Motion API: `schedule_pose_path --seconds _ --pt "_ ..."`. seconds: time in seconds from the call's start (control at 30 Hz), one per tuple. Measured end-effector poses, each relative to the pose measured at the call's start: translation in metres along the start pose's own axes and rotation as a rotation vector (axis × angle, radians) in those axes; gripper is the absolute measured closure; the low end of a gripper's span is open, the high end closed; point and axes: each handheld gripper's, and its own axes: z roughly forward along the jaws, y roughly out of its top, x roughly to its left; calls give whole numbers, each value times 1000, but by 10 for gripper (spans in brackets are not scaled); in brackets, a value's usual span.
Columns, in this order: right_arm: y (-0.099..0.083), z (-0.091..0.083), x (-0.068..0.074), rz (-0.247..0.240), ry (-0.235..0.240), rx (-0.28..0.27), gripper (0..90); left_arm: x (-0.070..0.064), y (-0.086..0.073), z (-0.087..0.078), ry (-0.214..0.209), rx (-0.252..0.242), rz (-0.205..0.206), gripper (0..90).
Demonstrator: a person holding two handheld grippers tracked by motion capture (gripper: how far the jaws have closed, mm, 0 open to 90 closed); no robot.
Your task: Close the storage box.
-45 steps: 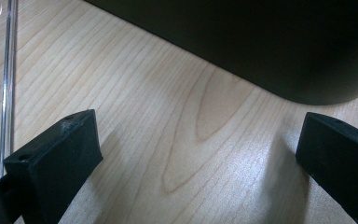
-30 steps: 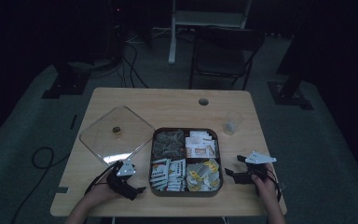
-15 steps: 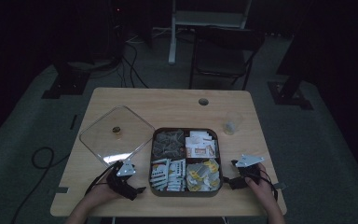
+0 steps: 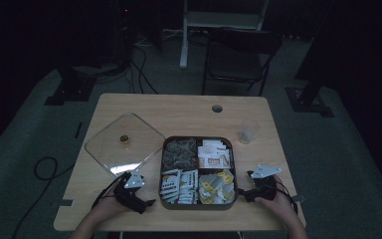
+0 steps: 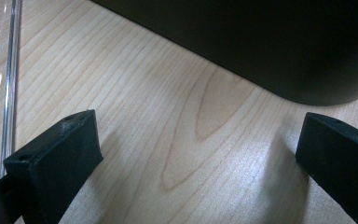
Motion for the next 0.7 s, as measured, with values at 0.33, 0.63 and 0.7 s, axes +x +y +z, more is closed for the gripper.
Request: schedule_pose_path --seconds 0.33,0.63,0.7 --pt "0 0 0 0 0 0 127 6 0 -9 27 6 -54 42" --pt "0 0 0 0 0 0 127 19 3 -17 98 -13 -104 42" --pt "0 0 0 0 0 0 127 23 3 -19 109 -20 -118 42"
